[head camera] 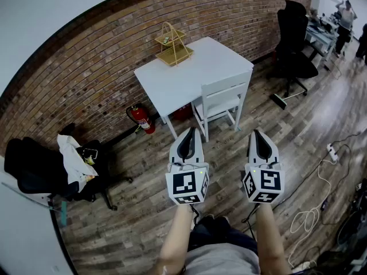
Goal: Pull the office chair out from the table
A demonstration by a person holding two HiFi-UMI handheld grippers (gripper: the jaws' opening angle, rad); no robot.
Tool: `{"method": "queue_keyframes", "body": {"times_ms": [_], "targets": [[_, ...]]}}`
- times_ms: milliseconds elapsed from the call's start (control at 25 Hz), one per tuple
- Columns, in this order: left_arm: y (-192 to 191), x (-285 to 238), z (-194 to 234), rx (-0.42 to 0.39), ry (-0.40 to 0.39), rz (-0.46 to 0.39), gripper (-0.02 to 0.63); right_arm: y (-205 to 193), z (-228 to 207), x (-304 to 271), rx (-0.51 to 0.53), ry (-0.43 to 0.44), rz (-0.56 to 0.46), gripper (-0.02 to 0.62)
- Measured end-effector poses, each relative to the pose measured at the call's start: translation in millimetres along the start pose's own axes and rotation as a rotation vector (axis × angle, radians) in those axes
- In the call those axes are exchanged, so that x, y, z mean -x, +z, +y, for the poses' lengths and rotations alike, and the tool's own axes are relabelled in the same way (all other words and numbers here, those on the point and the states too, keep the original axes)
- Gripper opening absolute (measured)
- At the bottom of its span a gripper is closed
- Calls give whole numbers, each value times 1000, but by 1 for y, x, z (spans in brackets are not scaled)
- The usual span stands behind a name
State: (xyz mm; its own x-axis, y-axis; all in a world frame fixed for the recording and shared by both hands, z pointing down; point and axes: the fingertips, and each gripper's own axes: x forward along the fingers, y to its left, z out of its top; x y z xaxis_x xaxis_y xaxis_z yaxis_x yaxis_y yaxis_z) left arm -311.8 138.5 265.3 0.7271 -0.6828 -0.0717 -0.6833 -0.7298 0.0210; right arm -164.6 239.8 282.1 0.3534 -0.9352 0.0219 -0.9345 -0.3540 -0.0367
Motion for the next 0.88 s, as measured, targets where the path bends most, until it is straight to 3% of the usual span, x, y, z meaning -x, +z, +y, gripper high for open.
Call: {"method": "queue_keyframes", "body": {"times_ms": [880], "targets": [[-11,-6,-10,0,-1,14,15,-1,-16,2,41,-5,-14,14]]}}
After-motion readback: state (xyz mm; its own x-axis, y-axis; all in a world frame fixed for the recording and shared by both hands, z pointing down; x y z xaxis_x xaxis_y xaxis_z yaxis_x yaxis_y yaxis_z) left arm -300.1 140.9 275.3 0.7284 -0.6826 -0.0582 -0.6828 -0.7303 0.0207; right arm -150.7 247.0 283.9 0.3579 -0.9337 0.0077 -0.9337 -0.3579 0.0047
